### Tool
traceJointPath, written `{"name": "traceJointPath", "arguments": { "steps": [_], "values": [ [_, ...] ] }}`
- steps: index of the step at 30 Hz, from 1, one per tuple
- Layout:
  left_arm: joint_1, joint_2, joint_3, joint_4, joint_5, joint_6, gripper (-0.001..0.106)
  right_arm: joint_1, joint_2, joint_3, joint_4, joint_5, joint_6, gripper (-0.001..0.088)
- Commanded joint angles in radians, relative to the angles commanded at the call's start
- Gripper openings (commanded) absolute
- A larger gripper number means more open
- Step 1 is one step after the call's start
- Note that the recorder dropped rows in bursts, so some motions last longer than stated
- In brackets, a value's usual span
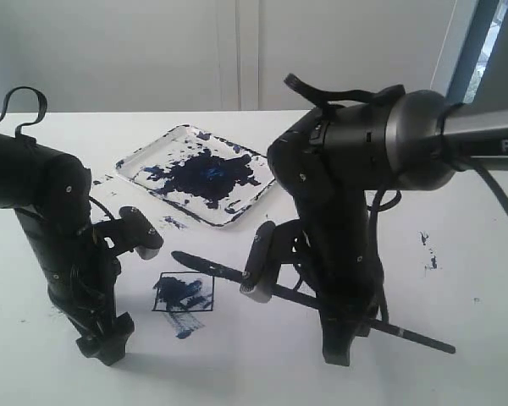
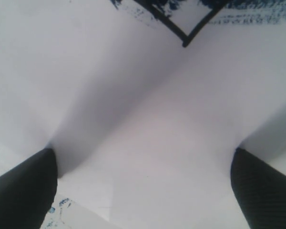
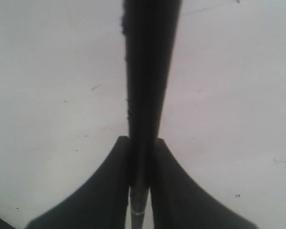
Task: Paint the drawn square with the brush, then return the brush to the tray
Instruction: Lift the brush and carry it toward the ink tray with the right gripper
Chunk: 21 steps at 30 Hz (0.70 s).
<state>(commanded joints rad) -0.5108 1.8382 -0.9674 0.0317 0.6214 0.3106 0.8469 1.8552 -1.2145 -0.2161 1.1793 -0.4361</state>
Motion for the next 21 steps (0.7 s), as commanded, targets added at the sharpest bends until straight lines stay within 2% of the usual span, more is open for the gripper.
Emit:
{"name": "traceJointPath", "arguments": {
  "steps": [6, 10, 21],
  "values": [
    [0.000, 0.000, 0.000, 0.000, -0.018, -0.022, 0.099, 0.000, 0.004, 0.000, -0.231, -0.324, 0.403, 0.0000],
    [0.000, 0.000, 0.000, 0.000, -0.021, -0.024, 0.099, -0.005, 0.024, 0.000, -0.267, -0.439, 0.470, 0.0000],
    [0.000, 0.000, 0.000, -0.002, -0.019, -0.024, 0.099, -0.059, 0.164, 0.000, -0.392, -0.624, 0.748, 0.0000]
  ]
}}
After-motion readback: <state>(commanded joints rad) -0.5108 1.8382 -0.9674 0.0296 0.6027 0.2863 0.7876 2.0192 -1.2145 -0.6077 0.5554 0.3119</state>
